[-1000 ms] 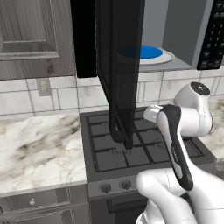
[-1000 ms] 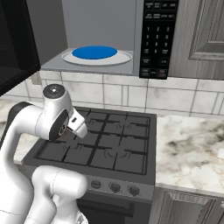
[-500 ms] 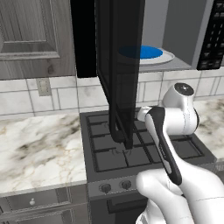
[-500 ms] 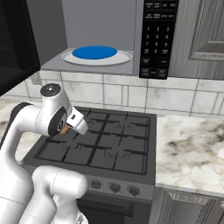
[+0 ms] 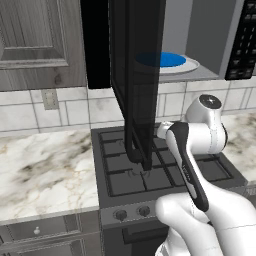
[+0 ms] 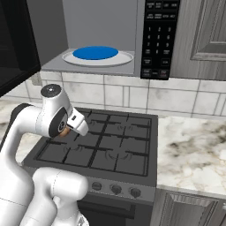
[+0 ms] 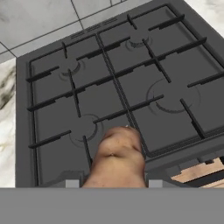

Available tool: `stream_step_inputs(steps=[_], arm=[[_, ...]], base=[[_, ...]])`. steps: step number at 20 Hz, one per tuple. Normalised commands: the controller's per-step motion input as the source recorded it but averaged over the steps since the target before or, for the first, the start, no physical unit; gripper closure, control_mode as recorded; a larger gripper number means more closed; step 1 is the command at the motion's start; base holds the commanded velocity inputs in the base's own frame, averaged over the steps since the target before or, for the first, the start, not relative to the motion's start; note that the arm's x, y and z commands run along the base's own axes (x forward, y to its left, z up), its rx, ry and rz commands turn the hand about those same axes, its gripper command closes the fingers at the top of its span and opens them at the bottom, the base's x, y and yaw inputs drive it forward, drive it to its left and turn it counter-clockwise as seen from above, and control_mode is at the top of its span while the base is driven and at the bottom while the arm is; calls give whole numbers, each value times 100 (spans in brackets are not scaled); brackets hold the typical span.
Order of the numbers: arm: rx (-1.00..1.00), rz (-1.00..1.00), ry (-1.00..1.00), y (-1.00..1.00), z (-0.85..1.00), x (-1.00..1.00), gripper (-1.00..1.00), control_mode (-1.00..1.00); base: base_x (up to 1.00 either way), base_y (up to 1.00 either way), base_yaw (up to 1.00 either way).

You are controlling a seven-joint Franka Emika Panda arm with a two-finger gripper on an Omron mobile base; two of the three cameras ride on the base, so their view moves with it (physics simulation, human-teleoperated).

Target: Retrieve the reheated potato from the microwave, then place the potato, cheese, and condiment on the cutting board.

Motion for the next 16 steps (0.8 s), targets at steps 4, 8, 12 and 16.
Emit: stream_step_inputs(steps=[4,8,12,16], arm=[[0,0,0,0,0,0,100,-100],[0,0,0,0,0,0,100,-100],[0,0,0,0,0,0,100,-100],[0,0,0,0,0,0,100,100]], base=[[0,0,0],[0,0,0],[0,0,0],[0,0,0]])
